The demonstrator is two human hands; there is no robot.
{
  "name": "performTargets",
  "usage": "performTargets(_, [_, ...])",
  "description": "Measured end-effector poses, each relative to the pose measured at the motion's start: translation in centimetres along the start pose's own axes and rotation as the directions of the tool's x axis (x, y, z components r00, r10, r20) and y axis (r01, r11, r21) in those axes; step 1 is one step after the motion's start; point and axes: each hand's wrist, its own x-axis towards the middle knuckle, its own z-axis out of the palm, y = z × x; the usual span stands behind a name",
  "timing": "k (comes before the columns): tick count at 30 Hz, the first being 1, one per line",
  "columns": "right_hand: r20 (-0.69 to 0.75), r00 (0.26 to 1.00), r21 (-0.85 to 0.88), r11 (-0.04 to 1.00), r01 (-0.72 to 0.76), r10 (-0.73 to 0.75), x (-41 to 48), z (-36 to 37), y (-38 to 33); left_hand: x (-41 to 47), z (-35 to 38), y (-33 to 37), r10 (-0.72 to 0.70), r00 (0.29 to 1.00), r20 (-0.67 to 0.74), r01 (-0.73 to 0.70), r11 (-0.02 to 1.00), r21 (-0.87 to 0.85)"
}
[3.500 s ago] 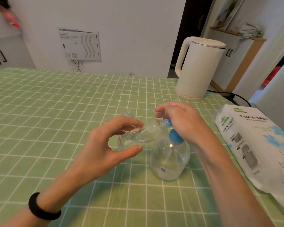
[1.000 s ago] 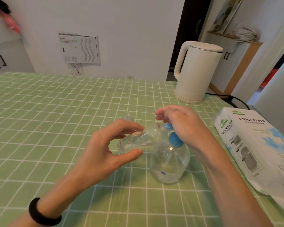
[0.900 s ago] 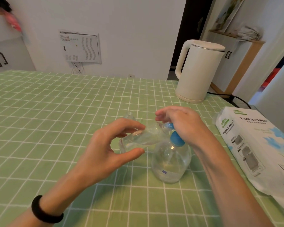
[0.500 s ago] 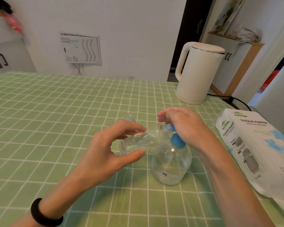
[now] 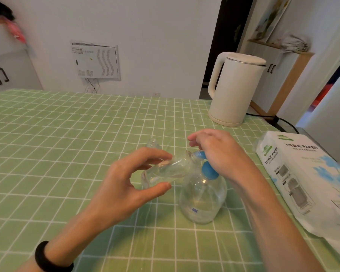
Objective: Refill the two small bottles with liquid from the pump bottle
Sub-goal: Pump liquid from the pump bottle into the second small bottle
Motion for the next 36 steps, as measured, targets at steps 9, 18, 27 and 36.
performTargets(9, [0.076, 0.995, 0.024, 0.997, -0.073, 0.071, 0.08, 0.39, 0.15, -0.16, 0.11, -0.04, 0.017, 1.0, 0.01, -0.018, 0.999, 0.032])
performTargets(18, [0.048, 0.999, 0.012, 1.0, -0.024, 0.024, 0.03, -0.05, -0.13, -0.21, 0.63, -0.56, -0.085, 0.996, 0.008, 0.084, 0.959, -0.269])
performTargets(27, [0.068, 0.994, 0.044, 0.995, -0.088, 0.085, -0.04, 0.31, -0.07, -0.21, 0.61, -0.58, -0.149, 0.989, 0.025, 0.146, 0.901, -0.409])
performTargets(36, [0.051, 0.997, 0.036, 0.998, -0.053, 0.051, 0.16, 0.08, -0.18, -0.04, 0.48, -0.22, -0.236, 0.969, 0.075, 0.241, 0.835, -0.495])
